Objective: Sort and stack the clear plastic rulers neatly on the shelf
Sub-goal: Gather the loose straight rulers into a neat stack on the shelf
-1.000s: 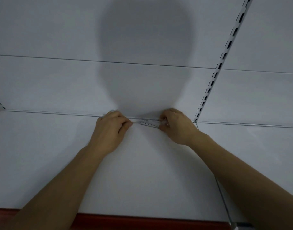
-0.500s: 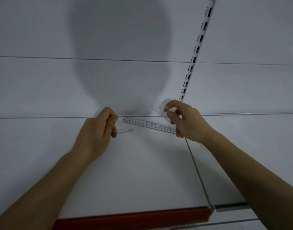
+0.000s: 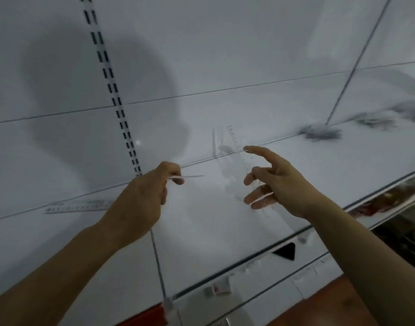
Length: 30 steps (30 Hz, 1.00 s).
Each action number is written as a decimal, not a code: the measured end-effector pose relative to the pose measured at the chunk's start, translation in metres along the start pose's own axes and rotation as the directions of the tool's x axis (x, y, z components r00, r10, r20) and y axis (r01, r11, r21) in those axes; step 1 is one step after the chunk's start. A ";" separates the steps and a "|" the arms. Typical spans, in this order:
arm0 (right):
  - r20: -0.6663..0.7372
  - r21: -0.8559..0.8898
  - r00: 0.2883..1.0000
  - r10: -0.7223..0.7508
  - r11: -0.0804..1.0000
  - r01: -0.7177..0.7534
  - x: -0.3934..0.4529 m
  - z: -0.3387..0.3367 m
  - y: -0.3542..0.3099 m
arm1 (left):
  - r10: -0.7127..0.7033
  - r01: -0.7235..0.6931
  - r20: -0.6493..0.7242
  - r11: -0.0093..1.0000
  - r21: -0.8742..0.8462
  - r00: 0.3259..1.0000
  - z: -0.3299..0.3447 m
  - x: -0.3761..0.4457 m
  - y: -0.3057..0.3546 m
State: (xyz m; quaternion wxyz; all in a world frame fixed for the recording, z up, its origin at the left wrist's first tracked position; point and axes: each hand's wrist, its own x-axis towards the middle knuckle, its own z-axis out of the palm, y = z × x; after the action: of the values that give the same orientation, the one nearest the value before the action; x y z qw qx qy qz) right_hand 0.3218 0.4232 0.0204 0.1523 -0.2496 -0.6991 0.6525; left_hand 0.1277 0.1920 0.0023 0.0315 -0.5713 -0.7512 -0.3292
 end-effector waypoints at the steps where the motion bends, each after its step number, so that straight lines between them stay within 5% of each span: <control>1: -0.035 -0.046 0.999 -0.009 0.999 0.007 -0.008 -0.021 0.003 | 0.019 -0.019 0.016 1.000 -0.013 1.000 0.015 0.014 0.015; 12: -0.307 0.001 0.951 -0.021 1.000 0.022 -0.059 -0.271 0.034 | 0.331 -0.332 0.042 0.943 -0.007 0.943 0.179 0.146 0.193; 16: -0.455 0.100 0.891 0.000 0.994 0.051 -0.072 -0.344 0.050 | 0.426 -0.426 0.045 0.905 -0.026 0.903 0.234 0.185 0.236; 19: -0.553 -0.006 0.833 0.006 1.000 -0.012 -0.082 -0.397 0.060 | 0.488 -0.491 0.126 0.871 -0.010 0.864 0.272 0.215 0.258; 30: -0.624 0.161 0.771 0.122 0.987 -0.026 -0.052 -0.550 0.101 | 0.513 -0.505 0.231 0.858 -0.099 0.827 0.386 0.356 0.305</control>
State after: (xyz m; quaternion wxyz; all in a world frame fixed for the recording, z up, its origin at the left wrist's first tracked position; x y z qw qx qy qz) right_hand 0.6761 0.8575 -0.0171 0.3697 -0.4700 -0.5484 0.5846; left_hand 0.3996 0.7348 -0.0082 0.0141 -0.7878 -0.5640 -0.2471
